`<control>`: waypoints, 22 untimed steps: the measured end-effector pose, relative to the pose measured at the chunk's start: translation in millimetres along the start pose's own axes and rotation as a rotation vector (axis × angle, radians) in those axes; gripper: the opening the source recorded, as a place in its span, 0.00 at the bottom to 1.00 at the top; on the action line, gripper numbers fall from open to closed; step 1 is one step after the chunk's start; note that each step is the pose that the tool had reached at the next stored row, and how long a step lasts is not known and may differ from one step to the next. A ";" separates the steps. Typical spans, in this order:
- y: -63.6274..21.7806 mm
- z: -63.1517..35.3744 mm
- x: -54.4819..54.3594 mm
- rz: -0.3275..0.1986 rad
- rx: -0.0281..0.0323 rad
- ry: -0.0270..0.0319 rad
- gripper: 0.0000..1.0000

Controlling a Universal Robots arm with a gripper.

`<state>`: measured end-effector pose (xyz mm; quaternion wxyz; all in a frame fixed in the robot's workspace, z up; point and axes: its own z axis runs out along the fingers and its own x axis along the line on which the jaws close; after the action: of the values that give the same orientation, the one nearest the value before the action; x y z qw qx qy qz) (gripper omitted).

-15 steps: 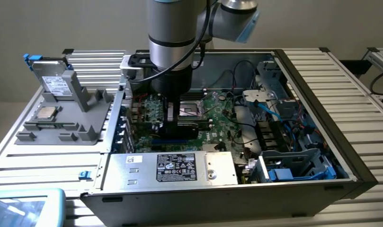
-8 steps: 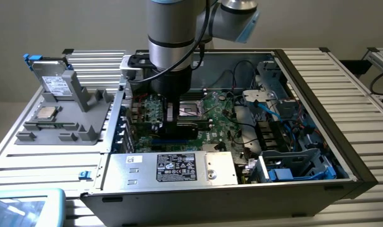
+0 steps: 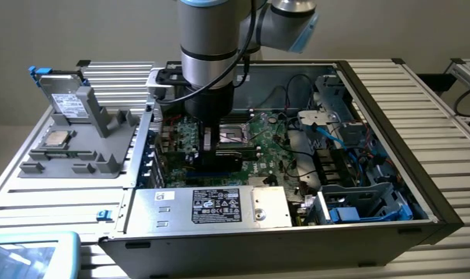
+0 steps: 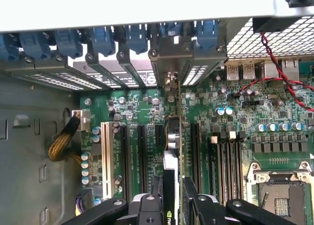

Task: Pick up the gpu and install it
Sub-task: 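Insert the gpu into the slot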

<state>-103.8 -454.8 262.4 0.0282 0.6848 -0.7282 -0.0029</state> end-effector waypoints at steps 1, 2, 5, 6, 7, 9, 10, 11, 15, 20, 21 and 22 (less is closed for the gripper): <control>0.0 0.1 0.0 0.000 -0.0016 0.0001 0.28; 0.0 0.0 0.0 0.000 -0.0032 0.0003 0.28; 0.0 0.0 0.0 0.000 -0.0033 0.0003 0.28; 0.0 0.1 0.0 0.000 -0.0033 0.0002 0.28; -0.2 0.1 0.0 0.000 -0.0057 0.0002 0.28; -1.7 0.1 -0.1 -0.001 -0.0241 0.0011 0.28; -2.4 0.0 -0.1 -0.001 -0.0331 0.0018 0.28; -2.9 0.0 -0.2 -0.001 -0.0370 0.0020 0.28; -4.6 -0.1 -0.3 -0.001 -0.0443 0.0024 0.28; -5.2 -0.2 -0.3 -0.002 -0.0466 0.0027 0.28; -5.3 -0.2 -0.3 -0.002 -0.0478 0.0023 0.28; -5.4 -0.1 -0.3 -0.002 -0.0494 0.0009 0.28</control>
<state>-98.4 -454.8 262.2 0.0455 0.6846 -0.7272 -0.0206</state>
